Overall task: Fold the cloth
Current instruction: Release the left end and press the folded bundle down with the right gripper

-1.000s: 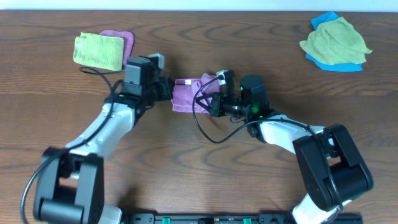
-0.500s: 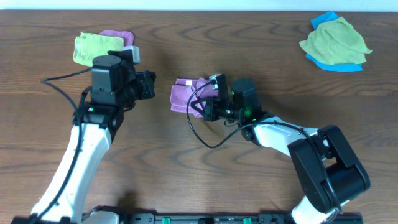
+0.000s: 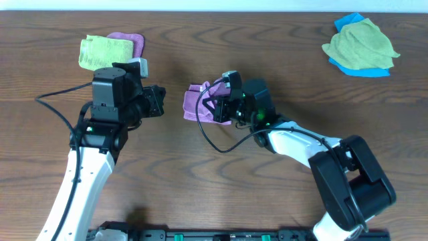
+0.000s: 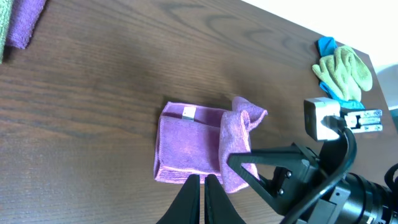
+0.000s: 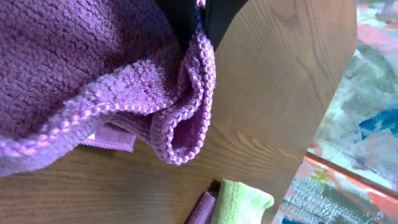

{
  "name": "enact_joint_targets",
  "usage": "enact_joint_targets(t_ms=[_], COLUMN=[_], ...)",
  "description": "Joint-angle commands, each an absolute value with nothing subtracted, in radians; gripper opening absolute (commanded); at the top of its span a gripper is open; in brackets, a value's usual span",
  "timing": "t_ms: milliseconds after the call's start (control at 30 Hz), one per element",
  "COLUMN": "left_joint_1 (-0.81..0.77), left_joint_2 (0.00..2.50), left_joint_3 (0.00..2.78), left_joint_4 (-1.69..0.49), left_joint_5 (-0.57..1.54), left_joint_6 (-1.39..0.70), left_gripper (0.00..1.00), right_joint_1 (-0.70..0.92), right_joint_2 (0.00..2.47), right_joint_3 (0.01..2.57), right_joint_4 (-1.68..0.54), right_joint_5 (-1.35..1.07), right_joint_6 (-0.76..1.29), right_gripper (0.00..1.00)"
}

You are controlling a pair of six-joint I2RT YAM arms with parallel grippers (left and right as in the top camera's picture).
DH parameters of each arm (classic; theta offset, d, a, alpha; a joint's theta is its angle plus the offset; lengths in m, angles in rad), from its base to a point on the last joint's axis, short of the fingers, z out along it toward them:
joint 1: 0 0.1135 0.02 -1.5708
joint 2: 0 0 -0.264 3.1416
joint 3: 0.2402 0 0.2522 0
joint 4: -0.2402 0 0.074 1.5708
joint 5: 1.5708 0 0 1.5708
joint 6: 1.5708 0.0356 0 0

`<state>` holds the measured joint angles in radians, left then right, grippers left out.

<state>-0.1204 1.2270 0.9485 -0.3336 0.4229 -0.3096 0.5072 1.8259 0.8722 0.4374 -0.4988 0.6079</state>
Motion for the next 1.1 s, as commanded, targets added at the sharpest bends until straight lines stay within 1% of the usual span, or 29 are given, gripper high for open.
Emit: enact_joint_targets(t_ms=[0,233,533,1067], left_joint_1=[-0.117,-0.110,-0.110,-0.110], left_joint_2=[1.187,1.118,1.108,1.091], left_joint_3=[0.947,0.947,0.947,0.947], left_joint_4=[-0.338,-0.371,-0.453,-0.467], left_joint_5=[0.438,0.434,0.435,0.419], left_joint_6=[-0.284,-0.268,-0.245,-0.239], left_gripper=[0.06,0.06,0.06,0.06], right_joint_1=[0.525,0.532,0.564,0.607], right_joint_2=[1.837,1.898,1.958,2.008], right_joint_3=[0.891,0.907,0.984,0.999], right_joint_4=[0.432,0.435,0.432,0.430], right_joint_5=[-0.470,-0.482,-0.479,-0.471], right_joint_6=[0.585,0.590,0.590,0.597], right_gripper=[0.01,0.01,0.01,0.01])
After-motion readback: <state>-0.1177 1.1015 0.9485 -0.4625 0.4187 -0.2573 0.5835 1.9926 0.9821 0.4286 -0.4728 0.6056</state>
